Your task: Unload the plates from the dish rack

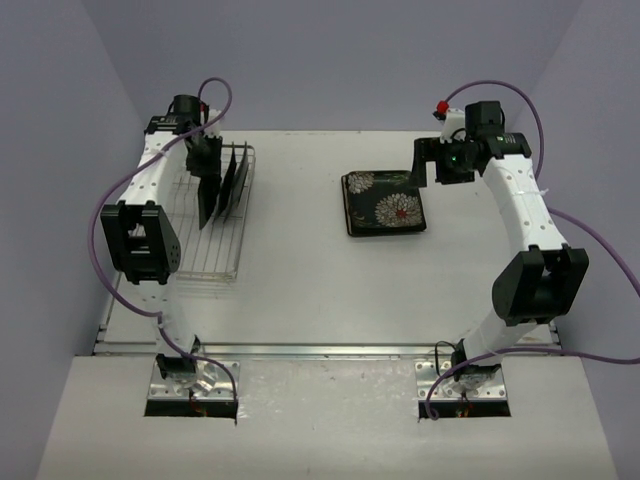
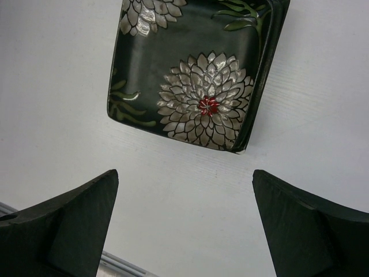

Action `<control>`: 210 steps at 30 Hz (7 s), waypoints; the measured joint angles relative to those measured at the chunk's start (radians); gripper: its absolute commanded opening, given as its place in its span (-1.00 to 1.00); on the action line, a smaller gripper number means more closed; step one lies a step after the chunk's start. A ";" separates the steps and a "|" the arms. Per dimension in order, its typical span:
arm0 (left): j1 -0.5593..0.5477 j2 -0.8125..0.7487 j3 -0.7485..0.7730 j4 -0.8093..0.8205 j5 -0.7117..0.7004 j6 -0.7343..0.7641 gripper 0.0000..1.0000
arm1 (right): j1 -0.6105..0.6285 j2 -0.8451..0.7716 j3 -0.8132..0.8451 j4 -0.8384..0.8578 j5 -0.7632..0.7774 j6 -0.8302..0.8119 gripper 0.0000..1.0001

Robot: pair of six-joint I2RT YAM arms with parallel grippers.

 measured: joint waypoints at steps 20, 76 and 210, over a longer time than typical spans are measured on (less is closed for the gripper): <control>0.111 -0.148 0.163 -0.087 0.274 -0.076 -1.00 | 0.000 -0.011 -0.010 -0.007 -0.093 0.038 0.98; -0.523 -1.431 -1.451 0.672 0.598 1.827 0.34 | 0.431 0.187 -0.067 0.034 -0.746 0.178 -1.00; -0.076 -0.237 -0.019 0.169 -0.089 0.006 -0.16 | 0.032 -0.008 -0.051 0.046 0.095 0.093 0.98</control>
